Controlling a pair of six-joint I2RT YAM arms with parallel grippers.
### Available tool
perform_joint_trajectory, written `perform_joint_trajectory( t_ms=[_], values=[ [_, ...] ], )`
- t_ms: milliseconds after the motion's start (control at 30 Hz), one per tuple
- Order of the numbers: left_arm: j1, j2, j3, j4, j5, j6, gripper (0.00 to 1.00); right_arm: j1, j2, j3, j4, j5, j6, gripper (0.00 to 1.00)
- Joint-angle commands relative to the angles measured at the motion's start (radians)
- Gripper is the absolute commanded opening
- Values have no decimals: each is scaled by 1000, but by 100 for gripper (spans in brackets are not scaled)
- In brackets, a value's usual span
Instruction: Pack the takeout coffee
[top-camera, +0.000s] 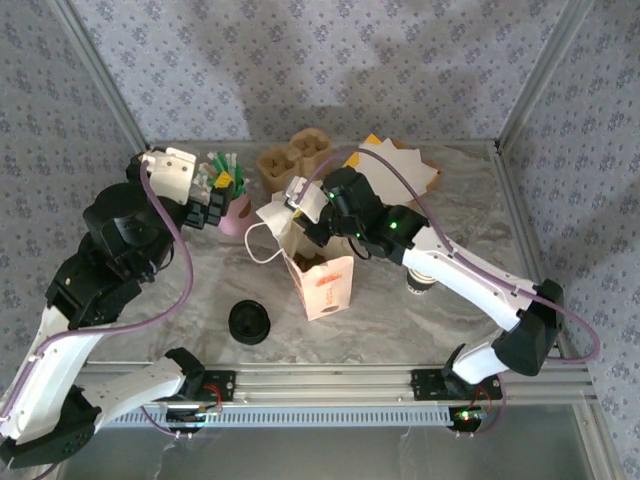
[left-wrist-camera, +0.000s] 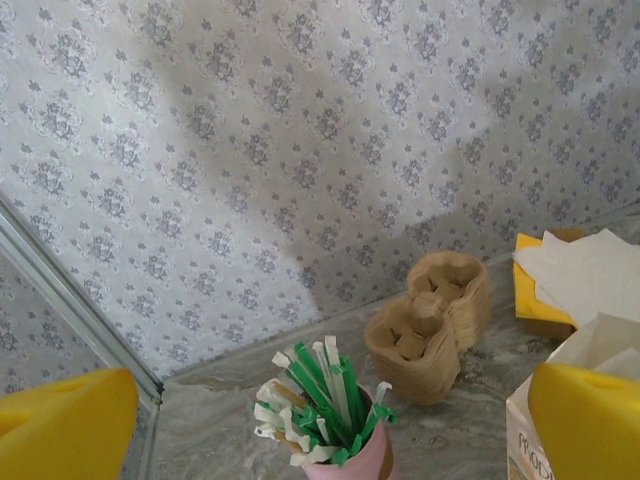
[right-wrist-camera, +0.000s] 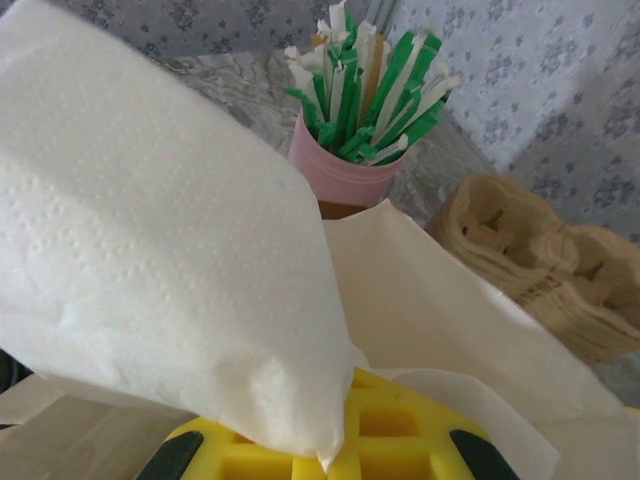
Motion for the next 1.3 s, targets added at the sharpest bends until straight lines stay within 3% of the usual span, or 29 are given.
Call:
perform_joint_trajectory(
  t_ms=[0, 333, 800, 900, 1100, 1267],
  values=[
    [9, -26, -6, 30, 2, 7, 100, -24, 12, -31, 35, -56, 55, 0],
    [19, -32, -19, 36, 7, 12, 100, -45, 55, -52, 65, -15, 58, 0],
    [27, -36, -25, 44, 17, 13, 100, -44, 91, -8, -43, 86, 26, 2],
    [29, -38, -25, 43, 17, 14, 100, -29, 76, 32, -74, 100, 3, 8],
    [30, -41, -18, 48, 18, 13, 100, 12, 55, 120, -136, 133, -58, 39],
    [31, -40, -4, 48, 15, 18, 100, 27, 49, 169, -164, 149, -87, 45]
  ],
)
